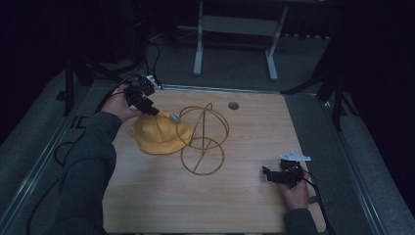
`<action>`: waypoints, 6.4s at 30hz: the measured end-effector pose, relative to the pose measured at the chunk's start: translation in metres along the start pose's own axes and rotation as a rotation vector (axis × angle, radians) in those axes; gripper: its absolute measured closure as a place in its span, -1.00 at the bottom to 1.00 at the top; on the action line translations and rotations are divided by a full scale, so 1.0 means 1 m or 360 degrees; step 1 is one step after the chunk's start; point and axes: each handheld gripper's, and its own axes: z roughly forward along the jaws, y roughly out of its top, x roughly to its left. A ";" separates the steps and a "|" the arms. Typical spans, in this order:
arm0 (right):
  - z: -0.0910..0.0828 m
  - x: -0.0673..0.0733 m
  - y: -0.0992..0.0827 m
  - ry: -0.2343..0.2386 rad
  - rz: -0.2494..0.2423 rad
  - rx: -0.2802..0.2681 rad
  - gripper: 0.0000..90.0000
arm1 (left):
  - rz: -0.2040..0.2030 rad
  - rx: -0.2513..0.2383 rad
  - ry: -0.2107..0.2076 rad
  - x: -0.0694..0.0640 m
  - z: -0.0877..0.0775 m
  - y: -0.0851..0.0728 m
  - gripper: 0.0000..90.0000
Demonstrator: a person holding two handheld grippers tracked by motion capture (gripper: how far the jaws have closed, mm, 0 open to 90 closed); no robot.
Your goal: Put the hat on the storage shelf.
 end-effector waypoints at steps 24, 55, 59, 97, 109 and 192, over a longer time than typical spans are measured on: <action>0.000 0.000 0.000 0.0003 -0.0014 0.0001 -0.71 | 0.0097 0.0326 0.0102 -0.003 0.054 0.005 0.11; 0.000 0.000 0.000 0.0003 -0.0018 0.0000 -0.71 | 0.0115 0.0412 0.0073 0.000 0.041 -0.018 0.82; 0.000 0.000 0.000 0.0003 -0.0018 0.0000 -0.71 | 0.0103 0.0399 0.0077 0.000 0.033 -0.020 0.86; 0.000 0.000 0.000 0.0004 -0.0018 -0.0001 -0.71 | 0.0176 0.0167 -0.0046 -0.018 -0.044 -0.035 0.85; 0.000 0.000 0.000 0.0003 -0.0013 -0.0005 -0.71 | 0.0186 0.0111 0.0000 -0.023 -0.058 -0.044 0.85; 0.000 0.000 0.000 0.0004 -0.0001 0.0000 -0.71 | 0.0175 -0.0329 -0.0144 -0.020 -0.146 -0.043 0.85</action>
